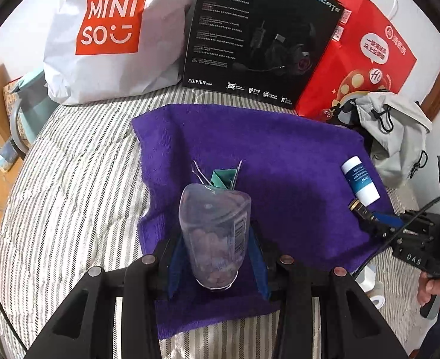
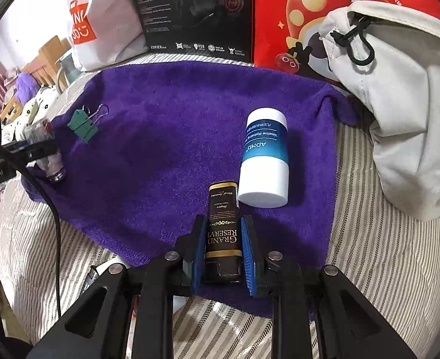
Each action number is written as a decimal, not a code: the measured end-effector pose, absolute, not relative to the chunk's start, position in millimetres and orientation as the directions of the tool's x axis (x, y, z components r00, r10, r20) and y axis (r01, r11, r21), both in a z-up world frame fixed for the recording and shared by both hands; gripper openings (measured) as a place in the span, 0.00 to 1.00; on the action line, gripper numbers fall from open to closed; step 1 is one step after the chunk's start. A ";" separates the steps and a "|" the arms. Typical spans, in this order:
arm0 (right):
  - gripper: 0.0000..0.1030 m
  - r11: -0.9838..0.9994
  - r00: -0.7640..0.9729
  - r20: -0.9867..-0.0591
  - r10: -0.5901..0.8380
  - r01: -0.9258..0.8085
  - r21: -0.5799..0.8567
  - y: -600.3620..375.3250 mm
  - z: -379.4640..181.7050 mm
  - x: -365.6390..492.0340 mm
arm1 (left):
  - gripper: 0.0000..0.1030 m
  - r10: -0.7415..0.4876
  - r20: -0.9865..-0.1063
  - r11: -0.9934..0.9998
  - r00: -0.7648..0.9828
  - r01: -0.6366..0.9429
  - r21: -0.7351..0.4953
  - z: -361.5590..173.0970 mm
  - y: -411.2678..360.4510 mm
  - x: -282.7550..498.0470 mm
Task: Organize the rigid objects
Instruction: 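Carry both items onto the towel beside the clip and tube, then release, then lower the left tool onto the black case and close it, then lift the black case with the left tool while the right tool grasps the white tape roll, then carry the case and tape roll onto the purple towel and open both tools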
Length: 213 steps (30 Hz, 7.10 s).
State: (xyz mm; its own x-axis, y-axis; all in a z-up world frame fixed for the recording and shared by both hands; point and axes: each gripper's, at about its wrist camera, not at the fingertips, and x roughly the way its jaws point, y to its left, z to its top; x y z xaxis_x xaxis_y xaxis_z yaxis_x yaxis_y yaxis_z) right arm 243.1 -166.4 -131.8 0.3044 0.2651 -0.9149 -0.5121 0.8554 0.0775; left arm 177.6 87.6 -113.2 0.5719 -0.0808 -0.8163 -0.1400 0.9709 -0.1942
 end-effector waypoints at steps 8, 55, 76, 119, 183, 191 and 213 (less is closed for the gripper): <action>0.23 0.850 0.301 -0.919 0.254 -0.523 0.064 -166.3 -137.2 243.6 | 0.37 -0.066 -0.836 0.965 0.545 -0.177 -0.192 -126.2 92.5 200.9; 0.56 0.892 0.382 -0.872 0.306 -0.436 0.122 -238.3 -75.0 161.3 | 0.67 -0.015 -0.850 1.000 0.526 -0.005 -0.021 -111.6 1.1 92.2; 0.57 0.928 0.347 -0.884 0.314 -0.310 0.208 -293.4 -93.2 100.5 | 0.70 0.017 -0.853 0.999 0.522 0.028 0.037 -151.6 -45.8 73.4; 0.29 0.885 0.367 -0.876 0.314 -0.448 0.130 -200.4 -138.5 155.4 | 0.20 -0.153 -0.837 0.984 0.526 0.160 -0.079 -148.1 -43.9 79.9; 0.29 0.820 0.296 -0.895 0.335 -0.560 0.122 -123.2 -137.9 251.0 | 0.20 -0.148 -0.849 0.989 0.507 0.068 -0.131 -130.6 33.3 192.8; 0.29 0.797 0.318 -0.895 0.314 -0.600 0.067 -118.2 -140.4 244.1 | 0.21 -0.140 -0.858 0.990 0.494 0.081 -0.115 -131.9 32.9 190.6; 0.41 0.768 0.256 -0.906 0.338 -0.632 0.108 -133.3 -133.6 239.5 | 0.43 -0.150 -0.856 0.989 0.495 0.085 -0.124 -121.5 39.4 168.6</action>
State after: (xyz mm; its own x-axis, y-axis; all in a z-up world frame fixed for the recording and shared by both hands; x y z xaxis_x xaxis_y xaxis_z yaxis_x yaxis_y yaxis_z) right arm 239.5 -133.3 -133.6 0.2557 0.3377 -0.9059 -0.6319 0.7675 0.1078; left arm 168.6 39.4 -121.5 0.4952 -0.1498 -0.8558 0.0854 0.9886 -0.1236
